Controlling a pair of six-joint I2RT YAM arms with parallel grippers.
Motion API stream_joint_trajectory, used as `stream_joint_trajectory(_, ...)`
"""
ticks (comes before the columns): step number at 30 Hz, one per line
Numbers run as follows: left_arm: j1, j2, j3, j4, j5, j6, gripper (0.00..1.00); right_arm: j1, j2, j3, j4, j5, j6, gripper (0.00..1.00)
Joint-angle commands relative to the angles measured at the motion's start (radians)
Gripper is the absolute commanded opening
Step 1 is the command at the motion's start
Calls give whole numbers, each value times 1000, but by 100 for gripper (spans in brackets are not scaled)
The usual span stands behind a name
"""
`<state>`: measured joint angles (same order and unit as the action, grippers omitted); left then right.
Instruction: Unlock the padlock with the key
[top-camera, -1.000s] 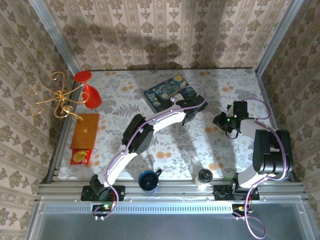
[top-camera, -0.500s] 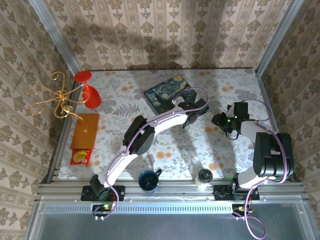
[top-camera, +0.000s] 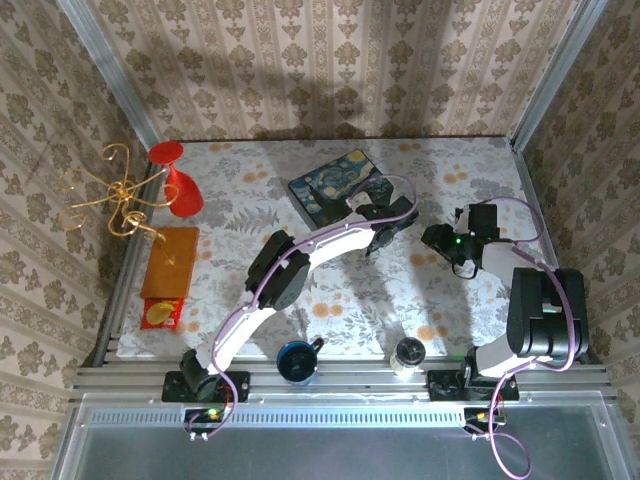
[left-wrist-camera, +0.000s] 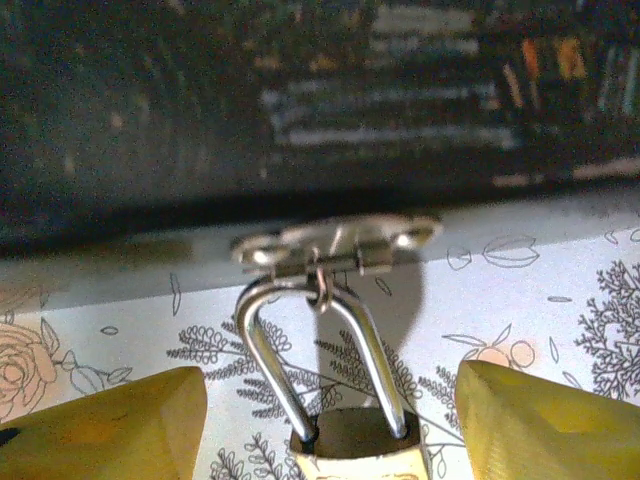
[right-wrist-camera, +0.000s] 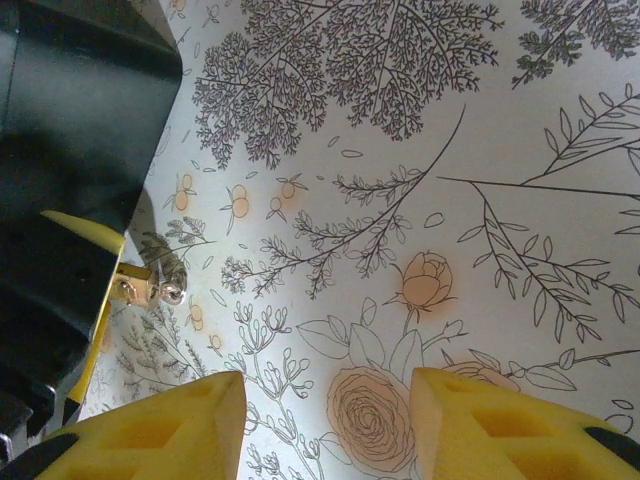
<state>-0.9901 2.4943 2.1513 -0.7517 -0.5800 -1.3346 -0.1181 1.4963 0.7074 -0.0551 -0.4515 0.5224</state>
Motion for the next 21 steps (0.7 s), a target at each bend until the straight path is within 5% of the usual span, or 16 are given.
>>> stream_joint_trajectory(1, 8, 31, 19, 3, 9, 34, 67, -4, -27, -18, 0, 11, -18, 48)
stream_joint_trajectory(21, -4, 34, -1, 64, 80, 86, 37, -3, -31, -51, 59, -16, -10, 43)
